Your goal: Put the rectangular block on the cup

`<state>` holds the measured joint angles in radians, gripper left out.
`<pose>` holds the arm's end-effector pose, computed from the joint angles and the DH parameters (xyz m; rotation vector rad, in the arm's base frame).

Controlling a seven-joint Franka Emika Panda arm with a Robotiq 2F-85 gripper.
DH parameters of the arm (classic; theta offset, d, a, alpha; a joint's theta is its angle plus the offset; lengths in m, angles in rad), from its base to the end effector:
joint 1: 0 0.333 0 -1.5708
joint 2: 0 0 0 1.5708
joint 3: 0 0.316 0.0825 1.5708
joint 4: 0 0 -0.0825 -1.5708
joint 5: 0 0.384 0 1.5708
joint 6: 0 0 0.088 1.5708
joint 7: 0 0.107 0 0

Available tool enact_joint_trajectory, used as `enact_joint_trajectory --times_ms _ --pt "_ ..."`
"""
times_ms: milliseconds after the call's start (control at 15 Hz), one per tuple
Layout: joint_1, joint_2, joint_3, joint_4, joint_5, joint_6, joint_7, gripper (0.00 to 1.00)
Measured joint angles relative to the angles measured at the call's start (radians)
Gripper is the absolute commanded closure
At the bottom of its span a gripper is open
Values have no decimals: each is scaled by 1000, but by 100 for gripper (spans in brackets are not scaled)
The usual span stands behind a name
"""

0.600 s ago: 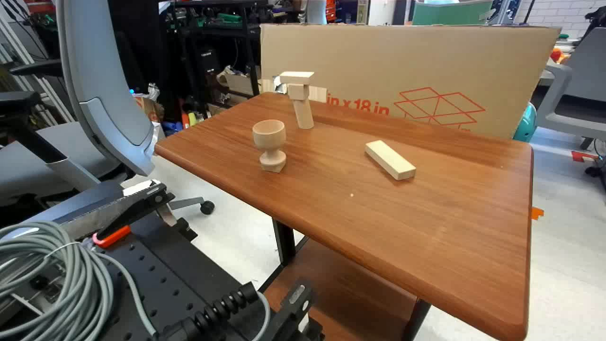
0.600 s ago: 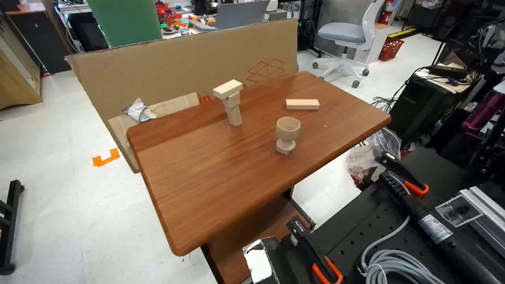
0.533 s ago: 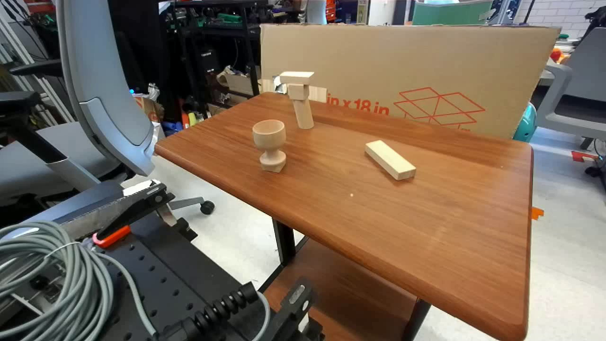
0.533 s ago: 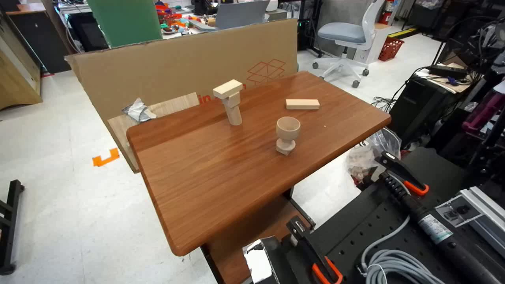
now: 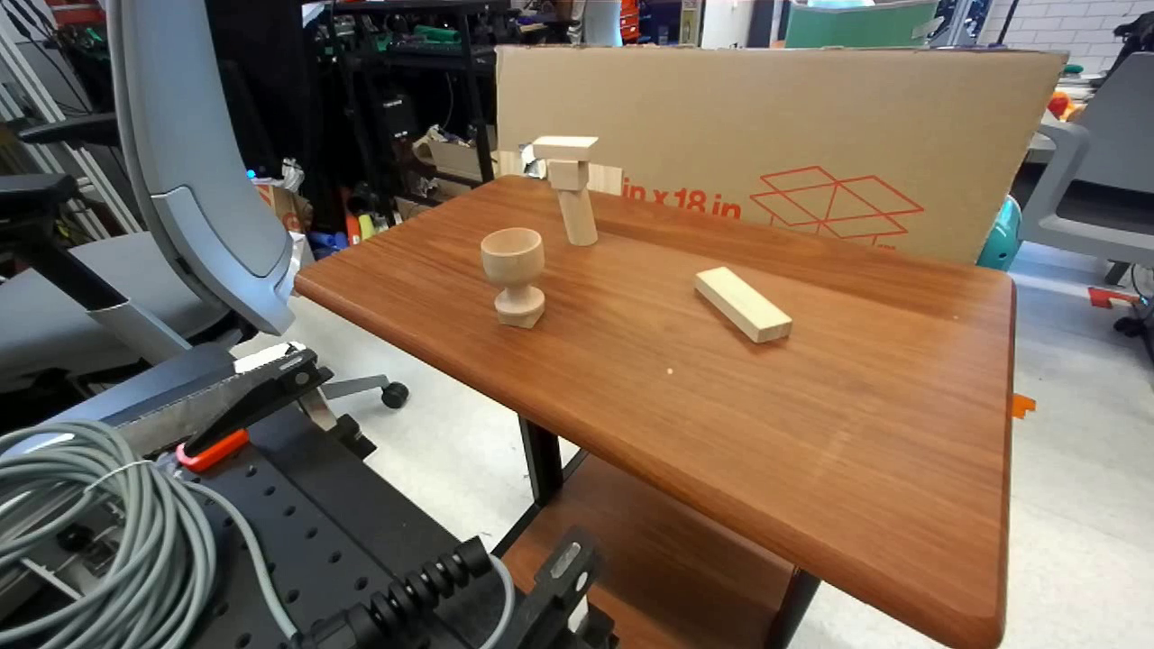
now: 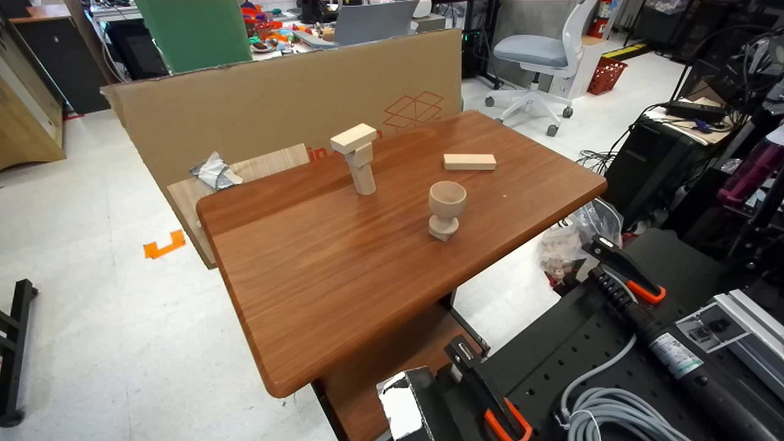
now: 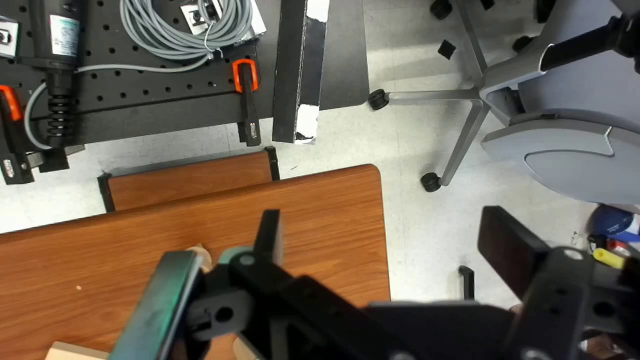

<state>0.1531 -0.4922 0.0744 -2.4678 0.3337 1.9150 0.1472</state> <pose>0.3765 0.1123 0.4652 -2.8765 0.0756 0.1565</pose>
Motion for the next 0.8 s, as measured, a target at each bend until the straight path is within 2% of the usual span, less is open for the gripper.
enact_joint_trajectory --times_ms 200,400,800 --pt "-5 3 0 -1 -6 0 -13 0" --pt "-30 22 -7 -1 -62 49 -87 0" --pt "-64 94 -102 26 -165 177 -397 0"
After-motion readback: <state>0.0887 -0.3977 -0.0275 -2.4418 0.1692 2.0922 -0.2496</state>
